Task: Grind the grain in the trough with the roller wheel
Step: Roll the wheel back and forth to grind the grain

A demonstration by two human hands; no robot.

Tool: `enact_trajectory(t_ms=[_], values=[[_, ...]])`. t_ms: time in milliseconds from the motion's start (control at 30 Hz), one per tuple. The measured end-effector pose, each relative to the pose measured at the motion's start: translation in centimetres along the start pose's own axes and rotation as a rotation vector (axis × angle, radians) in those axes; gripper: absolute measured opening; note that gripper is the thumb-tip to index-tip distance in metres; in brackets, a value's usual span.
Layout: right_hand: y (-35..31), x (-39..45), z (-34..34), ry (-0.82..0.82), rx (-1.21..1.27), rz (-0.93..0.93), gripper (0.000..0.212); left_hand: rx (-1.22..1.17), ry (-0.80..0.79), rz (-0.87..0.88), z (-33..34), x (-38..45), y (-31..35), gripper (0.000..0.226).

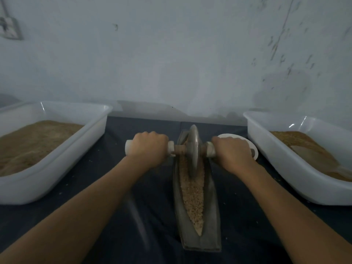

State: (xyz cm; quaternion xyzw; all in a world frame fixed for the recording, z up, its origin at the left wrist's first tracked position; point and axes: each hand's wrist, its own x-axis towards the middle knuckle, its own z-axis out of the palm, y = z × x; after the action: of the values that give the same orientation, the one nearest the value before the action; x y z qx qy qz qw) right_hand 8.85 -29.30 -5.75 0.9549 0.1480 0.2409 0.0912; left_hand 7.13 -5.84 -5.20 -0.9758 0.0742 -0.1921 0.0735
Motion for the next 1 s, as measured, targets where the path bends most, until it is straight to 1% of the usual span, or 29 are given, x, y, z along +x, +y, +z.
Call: enact_trajectory(t_ms=[100,133,200,267,300,333,367,433,467,533,600,667,767,800,867,933,967,1000], values=[[-0.4,-1.3,-0.7,0.000,0.038,0.006,0.021,0.011,0.030,0.008,-0.4,-1.1,0.3,0.020],[-0.5,-2.8,-1.2,0.026,0.027,-0.025,0.025,0.010,0.040,0.020,-0.8,-2.3,0.3,0.022],[-0.9,-6.3,-3.0,0.114,0.019,-0.094,0.042,0.019,0.051,0.063,-1.4,-5.3,0.1,0.030],[-1.3,-9.0,-4.8,0.181,0.025,-0.134,0.056,0.024,0.159,0.171,-2.2,-8.3,-0.2,0.044],[-1.3,-9.9,-5.3,0.201,0.029,-0.153,0.059,0.006,0.228,0.232,-2.5,-9.4,-0.4,0.050],[-1.2,-10.3,-5.4,0.198,0.041,-0.164,0.059,-0.014,0.258,0.264,-2.7,-10.0,-0.7,0.052],[-1.1,-10.3,-5.5,0.181,0.047,-0.161,0.058,-0.023,0.238,0.254,-2.5,-10.2,-0.9,0.052],[-1.1,-9.2,-4.8,0.151,0.035,-0.143,0.053,0.032,0.171,0.189,-1.4,-9.0,-1.0,0.047],[-1.1,-8.1,-4.2,0.142,0.023,-0.136,0.049,0.040,0.146,0.129,-0.8,-7.7,-0.9,0.043],[-1.1,-5.1,-3.0,0.129,-0.083,-0.133,0.035,0.009,0.120,0.026,0.6,-4.4,-0.8,0.031],[-1.0,-1.8,-2.2,0.064,-0.128,-0.081,0.023,-0.057,0.063,-0.019,1.4,-1.3,-0.7,0.021],[-1.0,0.2,-1.9,0.000,-0.115,-0.045,0.020,-0.079,0.039,-0.040,1.7,0.4,-0.6,0.015],[-1.2,-0.9,-2.4,-0.049,-0.054,-0.037,0.021,-0.049,0.074,-0.024,1.1,-1.1,-0.4,0.022],[-1.3,-2.4,-2.7,-0.040,-0.032,-0.048,0.023,-0.040,0.085,-0.007,0.8,-2.4,-0.4,0.027],[-1.6,-5.9,-3.8,0.053,0.025,-0.079,0.034,-0.001,0.116,0.069,-0.2,-5.7,-0.6,0.037],[-1.5,-8.8,-4.7,0.196,0.084,-0.111,0.046,-0.007,0.226,0.218,-1.8,-8.7,-0.8,0.052],[-1.4,-9.8,-5.0,0.234,0.097,-0.132,0.049,-0.036,0.266,0.260,-2.5,-9.8,-1.0,0.055],[-1.3,-10.4,-5.0,0.244,0.110,-0.154,0.050,-0.065,0.245,0.265,-3.0,-10.4,-1.2,0.056]])
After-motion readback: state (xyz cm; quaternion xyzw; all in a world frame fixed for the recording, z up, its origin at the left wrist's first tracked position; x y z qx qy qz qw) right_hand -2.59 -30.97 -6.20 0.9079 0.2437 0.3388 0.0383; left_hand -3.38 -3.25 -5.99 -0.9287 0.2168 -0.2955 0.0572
